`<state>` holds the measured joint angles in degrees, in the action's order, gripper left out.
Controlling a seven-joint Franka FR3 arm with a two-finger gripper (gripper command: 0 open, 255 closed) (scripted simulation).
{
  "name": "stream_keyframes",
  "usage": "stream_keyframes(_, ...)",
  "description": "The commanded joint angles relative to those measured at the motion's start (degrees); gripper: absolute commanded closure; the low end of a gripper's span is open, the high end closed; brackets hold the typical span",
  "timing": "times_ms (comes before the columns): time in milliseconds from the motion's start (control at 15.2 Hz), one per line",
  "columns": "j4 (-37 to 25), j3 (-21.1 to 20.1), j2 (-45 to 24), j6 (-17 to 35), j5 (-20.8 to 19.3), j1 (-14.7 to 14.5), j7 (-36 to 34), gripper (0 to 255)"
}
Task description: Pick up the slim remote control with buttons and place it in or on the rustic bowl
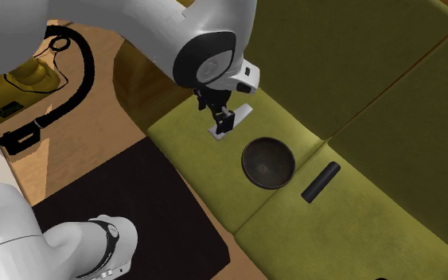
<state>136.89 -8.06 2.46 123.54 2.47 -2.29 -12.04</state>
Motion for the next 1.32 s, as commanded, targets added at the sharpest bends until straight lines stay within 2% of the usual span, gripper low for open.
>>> stream_keyframes(0,-1.72,-0.23,-4.26,2.74,-0.83,-0.14,-0.6,0)
stream_keyframes(528,-13.07,-0.11,-22.63,10.14,-5.03,-1.97,-3.82,0)
stream_keyframes(1122,-31.29,1.46,-42.75,12.5,-8.46,-5.25,-5.91,0)
stream_keyframes(1254,-31.27,1.61,-43.82,13.59,-8.6,-5.35,-6.0,0)
